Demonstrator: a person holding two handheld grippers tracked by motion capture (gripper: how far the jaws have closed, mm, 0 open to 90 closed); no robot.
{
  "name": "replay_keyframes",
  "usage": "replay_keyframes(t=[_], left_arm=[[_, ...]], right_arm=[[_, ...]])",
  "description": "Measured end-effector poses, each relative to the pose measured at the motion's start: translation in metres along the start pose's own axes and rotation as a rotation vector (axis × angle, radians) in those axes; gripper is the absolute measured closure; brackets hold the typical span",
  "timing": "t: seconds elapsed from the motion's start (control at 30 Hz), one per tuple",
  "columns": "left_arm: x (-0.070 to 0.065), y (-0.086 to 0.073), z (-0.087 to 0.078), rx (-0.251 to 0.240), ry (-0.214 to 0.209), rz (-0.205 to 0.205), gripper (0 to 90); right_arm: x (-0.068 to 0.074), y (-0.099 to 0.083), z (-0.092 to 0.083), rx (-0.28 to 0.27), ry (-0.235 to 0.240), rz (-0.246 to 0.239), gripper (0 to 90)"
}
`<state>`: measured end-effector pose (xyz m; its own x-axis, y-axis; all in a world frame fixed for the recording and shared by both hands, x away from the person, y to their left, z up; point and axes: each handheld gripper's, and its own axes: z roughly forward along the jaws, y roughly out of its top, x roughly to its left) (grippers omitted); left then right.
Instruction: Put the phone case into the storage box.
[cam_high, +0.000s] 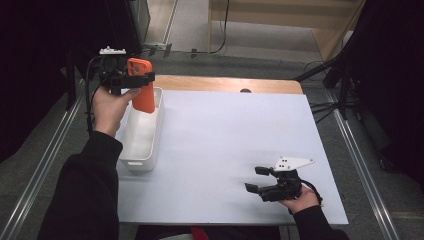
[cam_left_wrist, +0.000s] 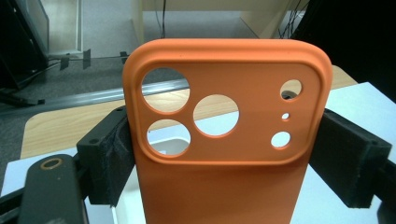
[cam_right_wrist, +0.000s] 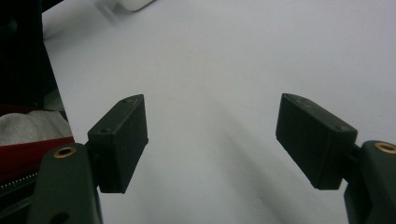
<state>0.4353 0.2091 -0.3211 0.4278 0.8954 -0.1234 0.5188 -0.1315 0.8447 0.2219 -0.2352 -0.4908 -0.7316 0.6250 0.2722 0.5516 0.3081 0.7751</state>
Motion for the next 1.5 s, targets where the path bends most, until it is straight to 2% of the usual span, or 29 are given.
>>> replay_keyframes(t=[0.1,0.23,0.43,0.53,0.7,0.77,0.87,0.97,1.13,1.23,1.33,1.5], left_arm=[[-0.001,0.002,0.002,-0.006,0.000,-0.005,16.1],[-0.001,0.006,0.005,-0.014,0.021,0.002,16.1],[-0.001,0.009,0.011,-0.039,0.044,-0.025,16.1],[0.000,0.012,0.014,-0.038,0.072,-0.016,16.1],[0.006,0.015,0.021,-0.044,0.096,-0.029,16.1],[0.007,0.016,0.024,-0.049,0.122,-0.027,16.1],[0.011,0.016,0.030,-0.053,0.126,-0.057,16.1],[0.013,0.015,0.035,-0.053,0.150,-0.059,16.1],[0.015,0.013,0.044,-0.050,0.167,-0.053,16.1],[0.017,0.012,0.048,-0.047,0.163,-0.070,16.1],[0.018,0.012,0.051,-0.046,0.171,-0.062,16.1],[0.023,0.009,0.058,-0.049,0.174,-0.073,16.0]], right_arm=[[0.000,0.000,-0.001,-0.003,-0.002,0.003,23.7],[-0.001,0.000,-0.001,-0.008,-0.006,0.002,23.7],[-0.001,0.000,-0.003,-0.012,-0.007,0.002,23.7],[-0.001,0.000,-0.003,-0.012,-0.008,0.003,23.7],[-0.002,0.000,-0.004,-0.012,-0.007,0.004,23.7],[-0.003,-0.001,-0.005,-0.014,-0.009,0.010,23.7],[-0.004,-0.001,-0.005,-0.018,-0.009,0.010,23.7],[-0.004,-0.001,-0.005,-0.014,-0.006,0.010,23.7],[-0.004,-0.001,-0.005,-0.013,-0.003,0.011,23.7],[-0.004,-0.001,-0.004,-0.013,-0.003,0.011,23.7],[-0.004,-0.001,-0.004,-0.013,-0.004,0.010,23.7],[-0.004,-0.001,-0.006,-0.026,-0.013,0.013,23.7]])
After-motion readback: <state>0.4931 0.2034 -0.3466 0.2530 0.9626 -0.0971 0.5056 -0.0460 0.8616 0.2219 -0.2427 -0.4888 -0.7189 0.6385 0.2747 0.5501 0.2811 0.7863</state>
